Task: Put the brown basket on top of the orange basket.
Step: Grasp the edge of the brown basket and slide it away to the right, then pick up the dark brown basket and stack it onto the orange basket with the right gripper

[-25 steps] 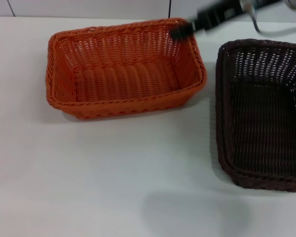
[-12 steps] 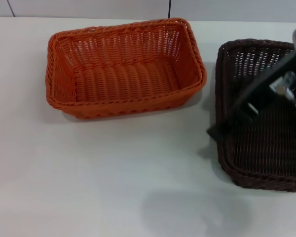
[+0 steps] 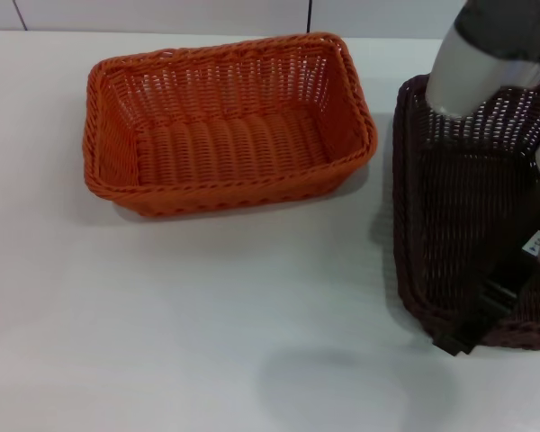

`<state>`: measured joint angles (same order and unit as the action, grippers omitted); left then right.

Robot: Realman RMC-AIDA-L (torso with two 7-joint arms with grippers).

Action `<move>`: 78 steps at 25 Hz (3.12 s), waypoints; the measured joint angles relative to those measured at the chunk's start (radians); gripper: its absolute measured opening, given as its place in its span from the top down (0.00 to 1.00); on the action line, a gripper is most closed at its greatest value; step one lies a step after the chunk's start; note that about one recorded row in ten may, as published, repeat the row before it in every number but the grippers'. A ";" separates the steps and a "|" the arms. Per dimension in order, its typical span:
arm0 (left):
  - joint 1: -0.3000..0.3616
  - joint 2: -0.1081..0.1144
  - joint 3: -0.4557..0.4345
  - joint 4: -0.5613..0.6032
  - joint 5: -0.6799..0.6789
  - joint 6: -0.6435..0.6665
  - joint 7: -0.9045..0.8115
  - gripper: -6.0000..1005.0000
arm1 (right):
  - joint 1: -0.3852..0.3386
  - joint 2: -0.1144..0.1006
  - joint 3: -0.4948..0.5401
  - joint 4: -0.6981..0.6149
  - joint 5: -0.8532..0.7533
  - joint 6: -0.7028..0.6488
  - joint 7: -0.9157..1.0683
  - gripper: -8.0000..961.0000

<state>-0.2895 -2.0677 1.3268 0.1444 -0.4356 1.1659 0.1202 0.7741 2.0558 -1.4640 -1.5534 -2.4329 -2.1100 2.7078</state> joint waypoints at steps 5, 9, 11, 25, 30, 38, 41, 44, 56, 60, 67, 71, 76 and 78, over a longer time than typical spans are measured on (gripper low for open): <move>-0.003 0.000 0.002 0.006 0.002 0.000 0.000 0.16 | 0.001 0.003 -0.075 0.028 -0.068 0.005 -0.002 0.24; -0.006 0.000 0.004 0.007 0.005 0.000 0.000 0.16 | 0.007 0.008 -0.132 0.084 -0.111 0.034 -0.002 0.25; -0.012 0.000 0.006 0.006 0.007 -0.001 0.001 0.16 | 0.007 0.008 -0.149 0.113 -0.117 0.061 -0.002 0.26; -0.016 0.003 0.011 0.008 0.009 -0.001 0.001 0.16 | 0.017 0.011 -0.182 0.342 -0.142 0.244 -0.042 0.30; -0.018 0.005 0.011 0.009 0.009 0.002 0.001 0.16 | 0.007 0.012 -0.150 0.295 -0.142 0.253 -0.046 0.31; -0.021 0.005 0.011 0.009 0.011 0.004 0.001 0.16 | 0.003 0.018 -0.047 0.206 -0.088 0.245 -0.047 0.63; -0.022 0.005 0.010 0.008 0.011 0.002 0.001 0.16 | 0.004 0.018 -0.040 0.205 -0.083 0.244 -0.047 0.70; -0.022 0.005 0.010 0.008 0.011 0.002 0.001 0.16 | 0.003 0.018 -0.028 0.198 -0.081 0.244 -0.047 0.74; -0.023 0.005 0.008 0.009 0.011 0.005 0.002 0.16 | 0.004 0.016 0.126 0.084 0.031 0.240 -0.040 0.76; -0.025 0.005 0.007 0.009 0.011 0.006 0.002 0.16 | 0.010 0.017 0.149 0.050 0.055 0.231 -0.007 0.77; -0.030 0.008 0.002 0.011 0.005 0.002 0.002 0.16 | -0.002 0.015 0.169 -0.194 0.081 0.189 0.104 0.79; -0.036 0.012 0.002 0.022 0.006 0.002 0.002 0.16 | -0.001 0.014 0.215 -0.264 0.079 0.177 0.122 0.81; -0.042 0.012 0.002 0.023 0.008 0.002 0.001 0.16 | 0.004 0.013 0.254 -0.367 0.079 0.166 0.128 0.82; -0.043 0.012 0.002 0.023 0.008 0.003 0.001 0.16 | 0.009 0.013 0.256 -0.404 0.079 0.164 0.130 0.82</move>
<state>-0.3322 -2.0555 1.3284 0.1676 -0.4279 1.1690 0.1215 0.7831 2.0692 -1.2082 -1.9575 -2.3539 -1.9459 2.8376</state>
